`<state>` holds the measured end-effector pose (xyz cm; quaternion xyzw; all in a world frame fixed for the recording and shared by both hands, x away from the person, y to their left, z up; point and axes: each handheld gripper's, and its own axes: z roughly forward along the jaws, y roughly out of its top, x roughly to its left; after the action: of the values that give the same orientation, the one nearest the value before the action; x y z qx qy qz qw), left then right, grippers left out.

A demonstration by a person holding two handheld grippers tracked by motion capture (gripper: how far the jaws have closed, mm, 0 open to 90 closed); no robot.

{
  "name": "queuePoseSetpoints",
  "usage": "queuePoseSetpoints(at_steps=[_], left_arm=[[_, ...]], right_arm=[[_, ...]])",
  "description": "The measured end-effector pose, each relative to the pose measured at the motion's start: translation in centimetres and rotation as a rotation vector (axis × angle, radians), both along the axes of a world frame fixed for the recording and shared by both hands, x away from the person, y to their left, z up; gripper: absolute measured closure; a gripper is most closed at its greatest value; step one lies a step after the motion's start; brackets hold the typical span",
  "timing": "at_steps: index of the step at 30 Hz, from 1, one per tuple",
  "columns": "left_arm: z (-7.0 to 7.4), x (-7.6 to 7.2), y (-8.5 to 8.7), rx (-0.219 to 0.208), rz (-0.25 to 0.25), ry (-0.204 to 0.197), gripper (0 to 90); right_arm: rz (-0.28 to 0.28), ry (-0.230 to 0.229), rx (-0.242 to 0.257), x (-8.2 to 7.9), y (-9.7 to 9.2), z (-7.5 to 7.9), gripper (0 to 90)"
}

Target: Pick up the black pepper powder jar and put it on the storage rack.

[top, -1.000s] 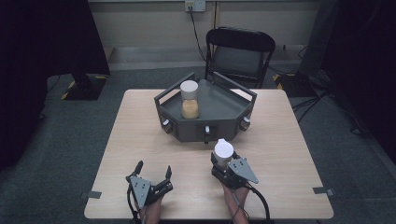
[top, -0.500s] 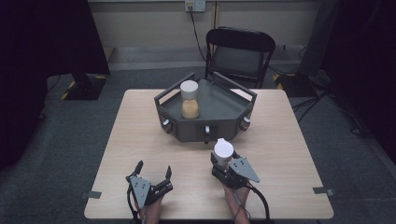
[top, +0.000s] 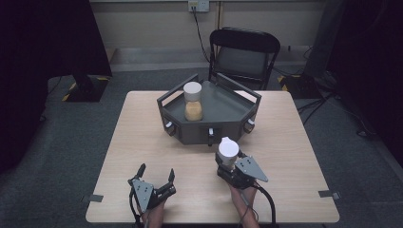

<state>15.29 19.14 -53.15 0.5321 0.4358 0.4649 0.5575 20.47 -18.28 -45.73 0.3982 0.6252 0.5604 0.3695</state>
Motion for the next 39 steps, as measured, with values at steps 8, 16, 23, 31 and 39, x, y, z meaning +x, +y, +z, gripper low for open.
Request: queuePoseSetpoints(at_steps=[8, 16, 23, 31, 39], left_arm=[[0.0, 0.0, 0.0, 0.000, 0.000, 0.000, 1.3], [0.0, 0.0, 0.0, 0.000, 0.000, 0.000, 1.3], [0.0, 0.0, 0.0, 0.000, 0.000, 0.000, 1.3], [0.0, 0.0, 0.0, 0.000, 0.000, 0.000, 1.3], [0.0, 0.0, 0.0, 0.000, 0.000, 0.000, 1.3]], right_arm=[[0.013, -0.013, -0.018, 0.2, -0.2, 1.4, 30.3], [0.033, -0.024, -0.015, 0.4, -0.6, 2.2, 30.3], [0.038, -0.027, -0.018, 0.7, -0.7, 3.1, 30.3], [0.046, -0.033, -0.024, 1.0, -0.6, 3.9, 30.3], [0.051, -0.048, -0.031, 1.3, -0.6, 4.8, 30.3]])
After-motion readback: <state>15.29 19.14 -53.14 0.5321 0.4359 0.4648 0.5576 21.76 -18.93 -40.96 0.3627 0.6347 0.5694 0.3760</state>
